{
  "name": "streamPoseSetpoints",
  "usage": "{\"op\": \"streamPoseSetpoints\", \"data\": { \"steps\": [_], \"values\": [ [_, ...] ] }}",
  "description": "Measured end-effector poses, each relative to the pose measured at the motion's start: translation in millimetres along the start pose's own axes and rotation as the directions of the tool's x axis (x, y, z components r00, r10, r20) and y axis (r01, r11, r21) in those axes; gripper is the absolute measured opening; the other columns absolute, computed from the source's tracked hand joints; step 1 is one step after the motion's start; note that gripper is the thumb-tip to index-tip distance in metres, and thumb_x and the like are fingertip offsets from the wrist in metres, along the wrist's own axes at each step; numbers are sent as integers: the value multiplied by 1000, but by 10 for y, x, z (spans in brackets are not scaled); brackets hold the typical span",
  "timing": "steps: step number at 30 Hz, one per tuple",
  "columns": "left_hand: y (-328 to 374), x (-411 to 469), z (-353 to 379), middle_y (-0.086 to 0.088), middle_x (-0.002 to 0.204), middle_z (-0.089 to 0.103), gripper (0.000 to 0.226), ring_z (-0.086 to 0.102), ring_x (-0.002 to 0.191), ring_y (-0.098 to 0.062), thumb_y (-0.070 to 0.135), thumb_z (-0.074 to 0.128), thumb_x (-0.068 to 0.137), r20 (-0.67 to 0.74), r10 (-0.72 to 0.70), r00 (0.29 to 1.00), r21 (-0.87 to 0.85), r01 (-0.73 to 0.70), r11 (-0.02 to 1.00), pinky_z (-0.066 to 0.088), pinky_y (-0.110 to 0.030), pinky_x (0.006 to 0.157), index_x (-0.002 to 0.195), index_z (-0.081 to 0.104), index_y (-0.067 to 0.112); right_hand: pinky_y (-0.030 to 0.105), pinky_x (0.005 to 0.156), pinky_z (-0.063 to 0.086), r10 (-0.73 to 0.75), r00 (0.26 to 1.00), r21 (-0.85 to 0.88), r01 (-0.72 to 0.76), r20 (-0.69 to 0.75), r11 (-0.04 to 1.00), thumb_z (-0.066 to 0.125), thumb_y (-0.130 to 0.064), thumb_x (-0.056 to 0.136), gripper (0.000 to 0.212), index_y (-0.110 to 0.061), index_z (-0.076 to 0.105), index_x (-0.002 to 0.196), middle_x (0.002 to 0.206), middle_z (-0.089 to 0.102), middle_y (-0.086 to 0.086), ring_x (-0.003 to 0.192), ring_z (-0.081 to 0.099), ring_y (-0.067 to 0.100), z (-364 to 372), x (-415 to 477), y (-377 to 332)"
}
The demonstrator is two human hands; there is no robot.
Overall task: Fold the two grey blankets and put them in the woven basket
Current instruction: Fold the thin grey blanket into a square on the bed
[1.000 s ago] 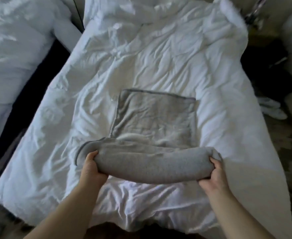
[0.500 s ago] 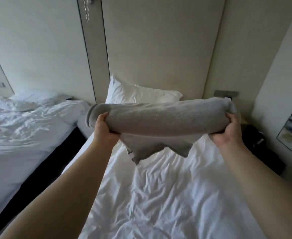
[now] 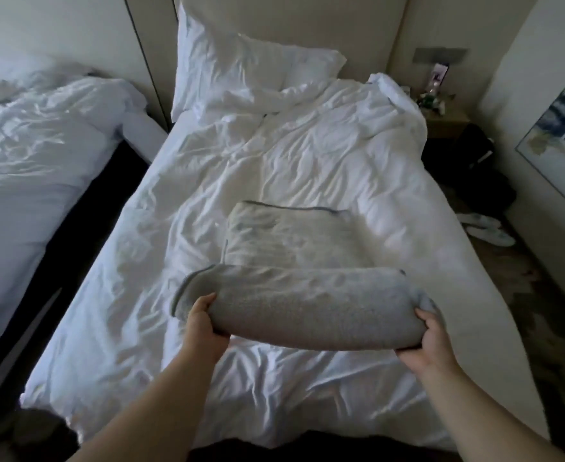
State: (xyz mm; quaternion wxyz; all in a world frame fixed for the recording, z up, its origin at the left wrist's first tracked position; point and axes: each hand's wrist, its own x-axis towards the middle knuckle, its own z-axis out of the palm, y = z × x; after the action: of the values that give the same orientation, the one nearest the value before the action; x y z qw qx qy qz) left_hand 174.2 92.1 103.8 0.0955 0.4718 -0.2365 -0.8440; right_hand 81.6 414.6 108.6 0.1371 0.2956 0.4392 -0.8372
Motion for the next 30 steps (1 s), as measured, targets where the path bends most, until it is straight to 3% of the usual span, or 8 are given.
{"op": "streamPoseSetpoints", "data": {
  "steps": [4,7,10,12,14,18,26,30],
  "values": [
    [-578,-188,-874,-9,64,71,15,64,74,-26,16,61,78,-131,-71,989,59,79,995,53,-38,67,89,64,7,36,63,56,64,993,-23,-66,-99,998,41,-22,90,40,-33,75,73,84,73,3,74,70,23,-836,-392,612],
    [-842,-403,-1327,-11,87,71,26,64,81,-28,18,62,77,-169,-112,979,43,121,992,54,-39,66,101,65,11,45,82,50,107,987,6,-107,-119,994,43,-24,87,33,-30,71,105,107,69,9,99,63,31,-1248,-692,872],
    [-975,-613,-1588,-10,106,66,34,63,91,-32,21,63,78,-167,-123,978,32,130,991,56,-46,67,112,61,17,46,80,50,104,985,70,-95,-139,993,44,-24,86,45,-24,59,128,119,66,11,111,60,33,-1465,-957,1007],
    [-1018,-761,-1700,-10,110,64,43,62,98,-34,23,65,76,-200,-125,972,53,138,989,52,-56,82,118,57,19,46,78,50,107,981,88,-94,-159,992,46,-24,85,45,-22,58,129,120,66,12,111,60,33,-1561,-1104,1058],
    [-1057,-915,-1804,-10,114,63,52,61,101,-34,24,69,71,-279,-121,953,72,147,987,50,-54,91,121,55,18,45,75,51,117,977,100,-101,-178,990,49,-23,84,44,-22,60,126,117,67,11,110,61,33,-1662,-1215,1098],
    [-1161,-1175,-1946,-10,122,59,59,59,106,-35,24,71,67,-372,-173,912,7,190,982,48,-51,95,123,54,16,46,74,52,119,971,120,-95,-209,988,52,-20,81,44,-25,62,123,117,68,9,107,62,33,-1826,-1385,1208],
    [-1007,-1205,-1615,-10,121,56,45,56,105,-35,23,73,69,-351,-226,908,-119,197,973,47,-52,95,107,51,19,45,71,55,171,954,243,-110,-248,964,63,-29,80,37,-23,67,116,111,71,9,101,67,33,-1620,-1342,1017],
    [-813,-981,-1189,-11,135,48,64,49,120,-36,26,74,74,-383,-254,888,-193,193,962,44,-49,101,131,46,18,40,68,52,243,917,292,-150,-316,945,67,-31,80,28,-23,66,106,102,70,7,92,66,30,-1261,-1074,789]
  ]
}}
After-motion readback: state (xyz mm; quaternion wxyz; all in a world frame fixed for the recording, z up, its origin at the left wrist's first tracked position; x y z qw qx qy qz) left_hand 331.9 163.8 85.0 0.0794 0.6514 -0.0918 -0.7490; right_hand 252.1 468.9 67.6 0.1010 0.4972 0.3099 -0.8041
